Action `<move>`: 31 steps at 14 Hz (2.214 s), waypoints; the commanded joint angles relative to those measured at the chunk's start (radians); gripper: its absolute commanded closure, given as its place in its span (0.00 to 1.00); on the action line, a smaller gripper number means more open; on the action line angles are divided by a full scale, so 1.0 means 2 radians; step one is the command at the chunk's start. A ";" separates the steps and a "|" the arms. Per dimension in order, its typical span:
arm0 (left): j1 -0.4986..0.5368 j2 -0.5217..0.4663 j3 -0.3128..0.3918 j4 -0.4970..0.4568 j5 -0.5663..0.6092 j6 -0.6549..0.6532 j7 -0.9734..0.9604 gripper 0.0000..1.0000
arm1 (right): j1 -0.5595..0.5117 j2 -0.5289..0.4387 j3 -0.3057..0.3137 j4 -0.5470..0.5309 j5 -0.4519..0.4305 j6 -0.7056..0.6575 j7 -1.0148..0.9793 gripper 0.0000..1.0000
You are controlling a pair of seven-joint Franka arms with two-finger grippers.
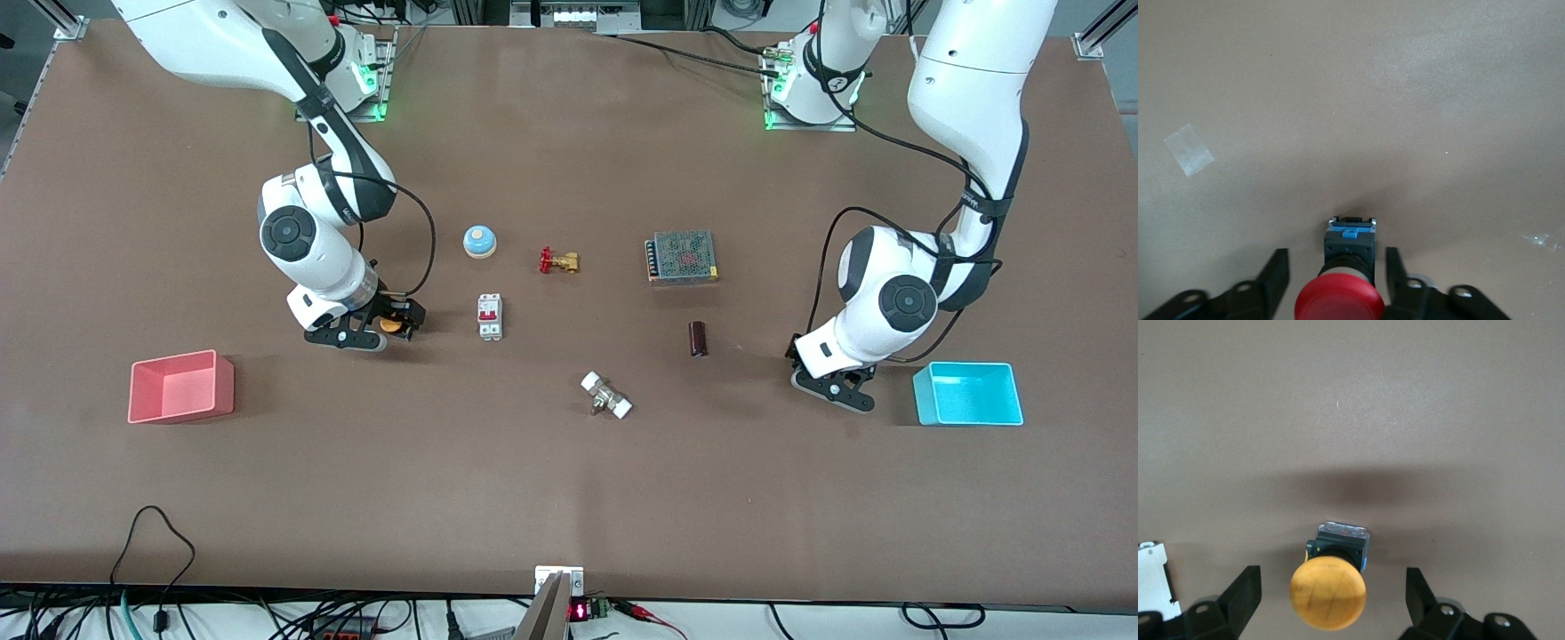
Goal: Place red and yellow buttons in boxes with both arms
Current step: 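Grasp the yellow button with the right gripper while the left gripper grasps the red, then carry the yellow button to the pink box while the left gripper carries red to cyan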
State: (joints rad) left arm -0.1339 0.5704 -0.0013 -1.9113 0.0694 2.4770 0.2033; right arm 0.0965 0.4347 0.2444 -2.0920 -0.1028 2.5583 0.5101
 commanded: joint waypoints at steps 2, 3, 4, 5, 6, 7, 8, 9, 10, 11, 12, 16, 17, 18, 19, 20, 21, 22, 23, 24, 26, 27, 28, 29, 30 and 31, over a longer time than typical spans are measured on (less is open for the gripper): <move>-0.003 -0.003 0.001 0.005 0.007 0.005 0.019 0.69 | 0.000 -0.001 0.000 -0.004 -0.009 0.008 0.008 0.37; -0.002 -0.005 0.001 0.007 0.007 0.004 0.020 0.69 | 0.000 -0.001 0.000 -0.004 -0.009 0.008 0.007 0.46; 0.000 -0.008 0.001 0.013 0.007 -0.001 0.019 0.70 | 0.000 0.000 0.000 -0.004 -0.009 0.009 0.007 0.56; 0.002 -0.015 0.002 0.018 0.007 -0.005 0.017 0.69 | 0.000 0.000 0.000 -0.004 -0.009 0.008 0.007 0.66; 0.003 -0.024 0.003 0.022 0.006 -0.011 0.014 0.69 | 0.000 0.000 0.000 -0.004 -0.009 0.008 0.007 0.74; 0.006 -0.031 0.006 0.030 0.004 -0.023 0.013 0.69 | 0.000 0.000 0.000 -0.004 -0.009 0.008 0.007 0.78; 0.013 -0.037 0.008 0.046 0.000 -0.053 0.010 0.69 | 0.000 -0.001 0.000 -0.003 -0.009 0.008 0.005 0.79; 0.024 -0.040 0.008 0.066 0.000 -0.084 0.004 0.69 | 0.000 -0.001 0.000 -0.002 -0.009 0.006 0.004 0.80; 0.038 -0.040 0.008 0.097 0.000 -0.122 -0.011 0.69 | 0.000 -0.005 0.000 0.001 -0.009 0.004 0.000 0.81; 0.052 -0.038 0.008 0.125 0.000 -0.157 -0.016 0.69 | -0.004 -0.016 0.000 0.004 -0.009 -0.001 -0.015 0.81; 0.067 -0.036 0.008 0.146 0.000 -0.181 -0.017 0.69 | -0.011 -0.038 0.000 0.006 -0.009 -0.022 -0.030 0.82; 0.125 -0.029 0.008 0.177 -0.001 -0.203 -0.013 0.69 | -0.085 -0.115 -0.001 0.046 -0.007 -0.145 -0.199 0.82; 0.134 -0.021 0.008 0.190 -0.001 -0.204 -0.014 0.69 | -0.105 -0.120 -0.001 0.064 -0.005 -0.173 -0.240 0.82; 0.137 -0.008 0.008 0.199 -0.001 -0.203 -0.012 0.69 | -0.126 -0.121 -0.001 0.086 -0.003 -0.200 -0.279 0.82; 0.148 0.005 0.008 0.206 -0.002 -0.203 -0.011 0.69 | -0.144 -0.118 -0.002 0.101 0.000 -0.209 -0.315 0.82; 0.162 0.016 0.008 0.208 -0.002 -0.200 -0.011 0.69 | -0.168 -0.113 -0.003 0.114 0.000 -0.208 -0.354 0.82; 0.165 0.023 0.008 0.208 -0.009 -0.200 -0.012 0.69 | -0.185 -0.106 -0.003 0.123 -0.001 -0.205 -0.381 0.82; 0.167 0.030 0.008 0.208 -0.026 -0.199 -0.008 0.69 | -0.196 -0.090 -0.005 0.135 -0.002 -0.202 -0.404 0.82; 0.170 0.035 0.008 0.208 -0.038 -0.199 -0.007 0.69 | -0.209 -0.075 -0.012 0.145 -0.001 -0.202 -0.430 0.82; 0.171 0.038 0.008 0.208 -0.040 -0.199 -0.008 0.69 | -0.213 -0.057 -0.021 0.159 -0.001 -0.192 -0.449 0.82; 0.171 0.051 0.008 0.209 -0.039 -0.196 -0.008 0.69 | -0.219 -0.034 -0.032 0.172 0.002 -0.169 -0.474 0.82; 0.173 0.055 0.008 0.209 -0.039 -0.196 -0.008 0.69 | -0.223 -0.023 -0.032 0.172 0.002 -0.155 -0.480 0.82; 0.175 0.056 0.008 0.209 -0.039 -0.196 -0.008 0.69 | -0.226 -0.013 -0.032 0.172 0.002 -0.134 -0.485 0.82; 0.177 0.061 0.009 0.209 -0.038 -0.195 -0.008 0.69 | -0.229 -0.003 -0.033 0.172 0.002 -0.116 -0.491 0.82; 0.180 0.064 0.009 0.212 -0.036 -0.183 -0.008 0.69 | -0.233 0.009 -0.034 0.172 0.003 -0.103 -0.491 0.82; 0.183 0.068 0.009 0.212 -0.035 -0.166 -0.007 0.68 | -0.234 0.019 -0.034 0.172 0.003 -0.091 -0.492 0.82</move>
State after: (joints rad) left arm 0.2119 0.6792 0.0233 -1.5251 0.0087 2.1143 0.1843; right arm -0.3564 0.4291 0.1689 -1.7750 -0.1134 2.3438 -0.4427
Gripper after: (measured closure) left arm 0.656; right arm 0.630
